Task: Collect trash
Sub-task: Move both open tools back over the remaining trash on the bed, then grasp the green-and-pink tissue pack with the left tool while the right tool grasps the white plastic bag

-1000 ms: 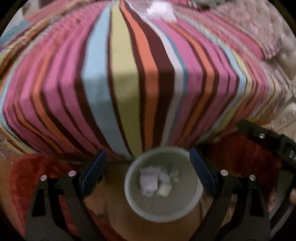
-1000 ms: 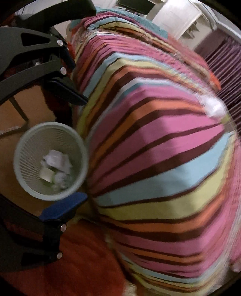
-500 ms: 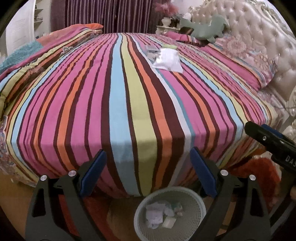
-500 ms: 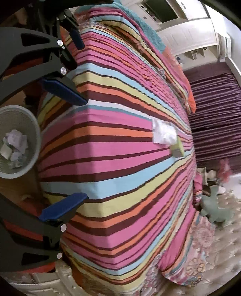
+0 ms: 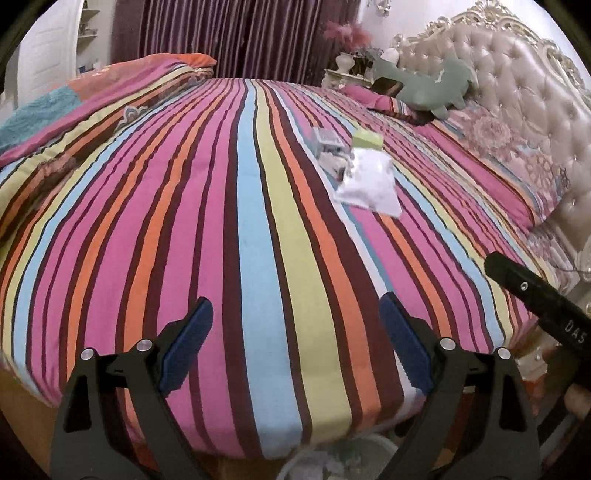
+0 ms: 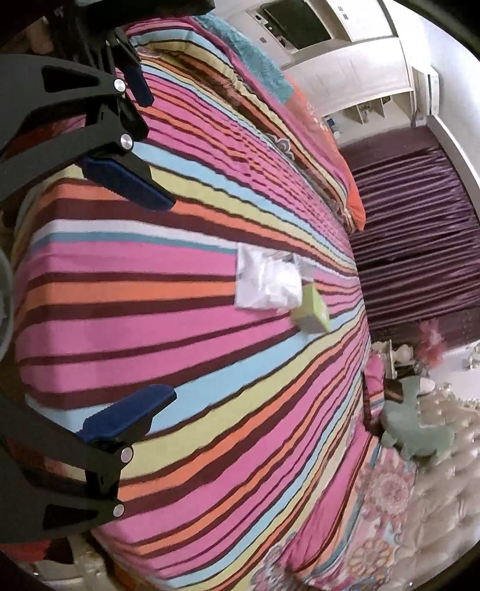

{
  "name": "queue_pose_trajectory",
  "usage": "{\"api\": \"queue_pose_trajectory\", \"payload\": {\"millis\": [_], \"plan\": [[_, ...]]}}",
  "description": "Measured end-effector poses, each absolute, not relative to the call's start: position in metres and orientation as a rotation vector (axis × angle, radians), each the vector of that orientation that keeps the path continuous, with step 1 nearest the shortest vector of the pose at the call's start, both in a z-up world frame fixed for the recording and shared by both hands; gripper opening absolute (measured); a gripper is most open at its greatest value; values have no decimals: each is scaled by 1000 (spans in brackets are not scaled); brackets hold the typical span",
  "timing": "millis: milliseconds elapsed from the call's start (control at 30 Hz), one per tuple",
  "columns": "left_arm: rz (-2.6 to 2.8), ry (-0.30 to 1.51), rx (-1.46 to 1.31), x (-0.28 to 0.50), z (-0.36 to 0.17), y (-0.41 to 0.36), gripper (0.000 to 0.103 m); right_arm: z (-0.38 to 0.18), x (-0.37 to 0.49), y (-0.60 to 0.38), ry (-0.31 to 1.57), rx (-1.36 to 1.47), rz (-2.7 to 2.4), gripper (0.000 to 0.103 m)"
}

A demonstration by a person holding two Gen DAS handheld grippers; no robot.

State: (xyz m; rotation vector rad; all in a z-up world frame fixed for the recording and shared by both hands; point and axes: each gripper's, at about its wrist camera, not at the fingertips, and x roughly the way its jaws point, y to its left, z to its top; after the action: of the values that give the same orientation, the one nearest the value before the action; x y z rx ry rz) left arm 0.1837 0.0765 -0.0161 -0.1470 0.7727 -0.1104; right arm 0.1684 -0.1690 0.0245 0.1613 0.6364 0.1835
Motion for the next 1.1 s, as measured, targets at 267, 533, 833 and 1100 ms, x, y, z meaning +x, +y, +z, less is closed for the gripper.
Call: {"api": "queue_pose_trajectory", "payload": {"millis": [267,533,833,1100], "plan": [[-140,736,-197,233,-1,87,89,25,206,-149,645,108,180,91],[-173,747,-187,295,5,87,89,18,255,-139,667,98,163,91],[-201,766,-180,343,5,90,89,9,301,-116,696,68,167,91],[-213,784,-190,378,2,96,89,2,329,-104,714,64,171,91]]}}
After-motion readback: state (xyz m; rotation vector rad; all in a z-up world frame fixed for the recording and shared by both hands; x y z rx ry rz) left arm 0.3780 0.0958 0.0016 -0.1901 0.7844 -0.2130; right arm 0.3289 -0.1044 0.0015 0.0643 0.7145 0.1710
